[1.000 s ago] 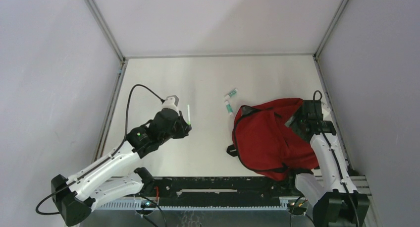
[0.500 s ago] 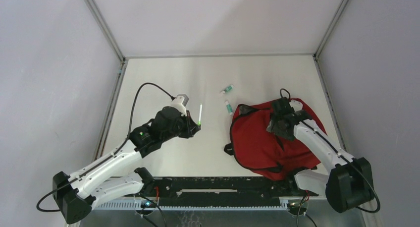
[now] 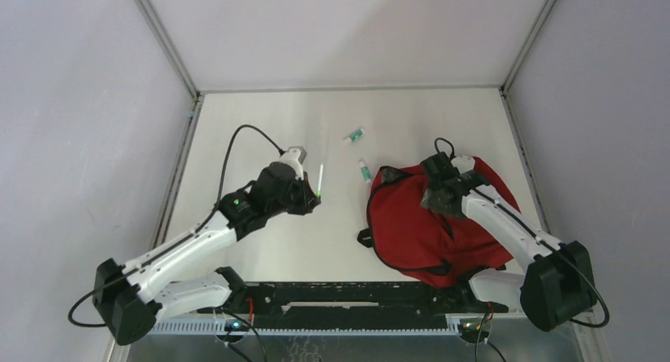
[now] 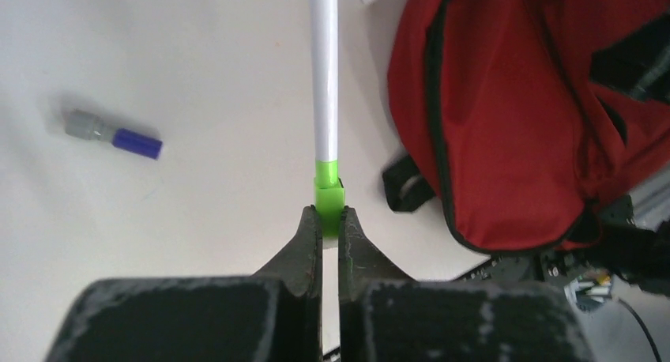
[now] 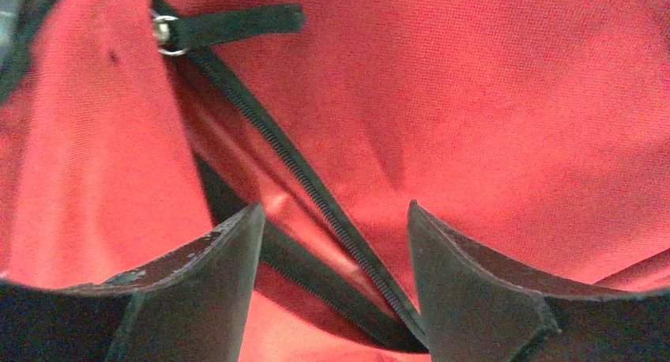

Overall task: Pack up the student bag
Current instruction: Move the stationery to the center of the board.

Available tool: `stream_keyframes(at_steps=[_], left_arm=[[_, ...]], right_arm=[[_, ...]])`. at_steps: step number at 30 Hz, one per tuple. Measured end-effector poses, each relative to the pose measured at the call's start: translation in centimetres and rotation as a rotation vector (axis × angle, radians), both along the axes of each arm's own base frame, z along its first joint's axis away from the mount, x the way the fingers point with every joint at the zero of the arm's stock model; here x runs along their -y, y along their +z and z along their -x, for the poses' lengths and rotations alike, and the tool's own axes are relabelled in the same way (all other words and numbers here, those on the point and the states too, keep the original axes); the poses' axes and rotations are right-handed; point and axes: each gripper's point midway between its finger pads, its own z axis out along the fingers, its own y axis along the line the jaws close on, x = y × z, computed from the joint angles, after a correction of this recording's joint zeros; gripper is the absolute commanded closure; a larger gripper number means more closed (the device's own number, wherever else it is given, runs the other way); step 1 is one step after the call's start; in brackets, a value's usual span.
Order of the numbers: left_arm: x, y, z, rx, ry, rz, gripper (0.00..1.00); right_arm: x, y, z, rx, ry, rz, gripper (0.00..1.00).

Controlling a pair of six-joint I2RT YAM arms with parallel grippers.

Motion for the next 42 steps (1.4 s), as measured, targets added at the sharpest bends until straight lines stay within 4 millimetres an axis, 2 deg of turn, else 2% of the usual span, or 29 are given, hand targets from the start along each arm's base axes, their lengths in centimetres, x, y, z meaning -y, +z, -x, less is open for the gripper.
stream_keyframes(at_steps=[3, 6, 10, 12, 14, 17, 21, 23, 26, 30, 32, 34, 39, 42], left_arm=[[0.4, 0.2, -2.0, -0.022, 0.023, -0.036, 1.0], [1.9, 1.7, -4.1, 0.0, 0.003, -0.048, 1.0], [4.0, 3.1, -6.3, 0.006, -0.046, -0.035, 1.0], [4.8, 3.4, -8.4, -0.01, -0.05, -0.031, 1.0], [5.0, 3.3, -11.8, -0.012, -0.023, -0.04, 1.0], [4.7, 2.3, -16.4, -0.009, 0.005, -0.092, 1.0], [4.2, 0.0, -23.6, -0.005, 0.008, -0.184, 1.0], [3.5, -1.6, -27.0, -0.004, -0.005, -0.217, 1.0], [1.6, -3.8, -31.0, -0.005, -0.005, -0.262, 1.0], [-0.6, -5.8, -34.9, 0.004, 0.005, -0.297, 1.0], [-1.1, -6.4, -36.8, 0.025, 0.018, -0.293, 1.0], [-1.1, -7.0, -38.0, 0.039, 0.025, -0.281, 1.0], [0.4, -7.7, -41.2, 0.076, 0.102, -0.149, 1.0], [0.7, -8.0, -42.4, 0.07, 0.174, -0.083, 1.0]], right_arm=[[-0.5, 1.5, -0.3, 0.055, 0.036, -0.041, 0.28], [-0.9, 3.2, -0.8, 0.111, 0.076, -0.075, 0.29], [-1.1, 3.6, -1.1, 0.114, 0.104, -0.097, 0.28], [-1.3, 3.4, -1.0, 0.104, 0.114, -0.109, 0.28], [-1.6, 3.4, -1.0, 0.103, 0.123, -0.122, 0.28], [-2.1, 3.4, -1.0, 0.099, 0.138, -0.145, 0.28], [-2.7, 3.7, -0.9, 0.103, 0.155, -0.176, 0.28], [-3.0, 3.9, -0.7, 0.111, 0.164, -0.192, 0.28], [-3.1, 4.4, -0.5, 0.126, 0.172, -0.208, 0.27], [-3.3, 5.0, 0.0, 0.138, 0.181, -0.231, 0.27], [-3.5, 5.1, 0.1, 0.136, 0.187, -0.246, 0.28], [-3.8, 5.0, 0.3, 0.129, 0.191, -0.258, 0.28], [-5.0, 5.0, 0.8, 0.112, 0.217, -0.301, 0.28], [-5.6, 5.0, 1.1, 0.103, 0.23, -0.328, 0.29]])
